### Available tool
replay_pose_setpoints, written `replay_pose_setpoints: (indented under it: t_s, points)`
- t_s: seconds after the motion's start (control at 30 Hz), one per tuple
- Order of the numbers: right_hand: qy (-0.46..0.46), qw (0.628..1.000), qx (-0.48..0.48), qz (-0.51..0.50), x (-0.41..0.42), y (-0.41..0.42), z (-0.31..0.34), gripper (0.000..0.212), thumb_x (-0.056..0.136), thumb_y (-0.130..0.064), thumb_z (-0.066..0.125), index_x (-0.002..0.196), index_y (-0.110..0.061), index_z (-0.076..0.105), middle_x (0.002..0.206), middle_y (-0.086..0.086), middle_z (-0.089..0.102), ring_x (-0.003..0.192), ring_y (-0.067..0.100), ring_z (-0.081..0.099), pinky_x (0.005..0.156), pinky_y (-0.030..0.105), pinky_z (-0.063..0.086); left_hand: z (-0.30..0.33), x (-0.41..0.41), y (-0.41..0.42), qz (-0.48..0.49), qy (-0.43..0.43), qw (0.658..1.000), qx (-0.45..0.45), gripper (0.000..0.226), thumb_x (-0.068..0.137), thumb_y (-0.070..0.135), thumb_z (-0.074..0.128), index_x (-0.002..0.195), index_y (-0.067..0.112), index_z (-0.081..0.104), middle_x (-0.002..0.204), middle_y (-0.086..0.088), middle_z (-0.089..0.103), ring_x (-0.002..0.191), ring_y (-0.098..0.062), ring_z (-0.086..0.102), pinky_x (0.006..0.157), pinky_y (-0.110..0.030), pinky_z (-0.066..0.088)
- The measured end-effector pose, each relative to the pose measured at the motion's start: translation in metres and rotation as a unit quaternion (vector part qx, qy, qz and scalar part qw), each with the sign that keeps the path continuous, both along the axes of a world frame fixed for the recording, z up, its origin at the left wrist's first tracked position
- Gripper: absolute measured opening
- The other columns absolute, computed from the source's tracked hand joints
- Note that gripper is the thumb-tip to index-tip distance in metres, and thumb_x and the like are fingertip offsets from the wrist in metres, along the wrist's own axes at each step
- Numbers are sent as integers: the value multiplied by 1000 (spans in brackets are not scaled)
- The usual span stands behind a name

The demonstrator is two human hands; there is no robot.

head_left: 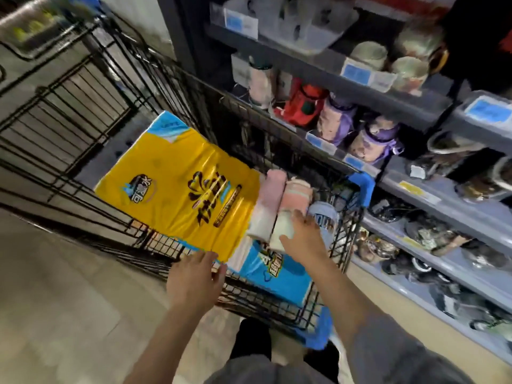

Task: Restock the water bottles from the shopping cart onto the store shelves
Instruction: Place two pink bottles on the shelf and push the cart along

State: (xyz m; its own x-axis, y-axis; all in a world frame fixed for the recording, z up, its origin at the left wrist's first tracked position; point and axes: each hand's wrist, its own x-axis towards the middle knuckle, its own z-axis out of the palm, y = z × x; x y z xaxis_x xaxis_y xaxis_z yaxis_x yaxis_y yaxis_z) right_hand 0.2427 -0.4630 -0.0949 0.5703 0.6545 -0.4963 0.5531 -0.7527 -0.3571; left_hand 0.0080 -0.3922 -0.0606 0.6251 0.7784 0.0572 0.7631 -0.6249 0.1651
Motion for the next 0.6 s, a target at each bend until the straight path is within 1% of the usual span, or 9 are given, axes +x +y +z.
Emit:
replay_pose_setpoints:
  t_s: [0.07, 0.17, 0.23, 0.33, 0.43, 0.6]
  points:
    - [-24, 999, -15, -21, 3, 11, -15, 76, 94, -39, 52, 151, -16, 9, 152, 23, 16, 134, 41, 30, 98, 43, 43, 0, 2, -5, 5, -15, 1000, -7, 38, 79, 43, 46, 81, 15, 72, 77, -4, 68, 69, -30, 64, 56, -36, 49]
    - [-69, 996, 0, -60, 7, 25, -31, 77, 91, -41, 56, 149, -15, 12, 146, 22, 25, 131, 41, 32, 97, 43, 40, -2, 2, -5, -2, -54, 999, -6, 37, 82, 42, 49, 87, 15, 73, 89, -3, 71, 81, -28, 65, 65, -36, 50]
    - [-94, 993, -10, -76, 7, 32, -40, 81, 90, -47, 57, 148, -14, 12, 144, 23, 28, 129, 41, 33, 97, 44, 39, -7, -2, -6, -16, -78, 997, 18, 35, 83, 42, 52, 87, 16, 74, 91, -2, 71, 83, -26, 65, 68, -35, 48]
    - [-141, 988, -33, -61, 6, 40, -51, 91, 87, -56, 55, 151, -14, 7, 145, 26, 28, 130, 42, 32, 102, 46, 33, -11, -3, -7, -32, -89, 995, 43, 34, 84, 41, 52, 88, 17, 75, 92, 0, 71, 85, -24, 64, 72, -35, 45]
    - [-144, 986, -40, -74, 3, 48, -57, 93, 86, -56, 57, 152, -15, 5, 148, 28, 25, 132, 43, 30, 108, 46, 25, -13, -5, -7, -41, -96, 993, 47, 34, 85, 42, 51, 90, 18, 75, 94, 2, 72, 88, -24, 65, 73, -35, 46]
    - [-108, 987, -11, -118, -8, 52, -64, 87, 90, -48, 56, 153, -16, 5, 154, 27, 12, 138, 43, 19, 112, 48, 25, -10, -4, -7, -51, -77, 995, 44, 34, 83, 42, 52, 90, 19, 74, 95, 3, 71, 87, -23, 66, 69, -35, 46]
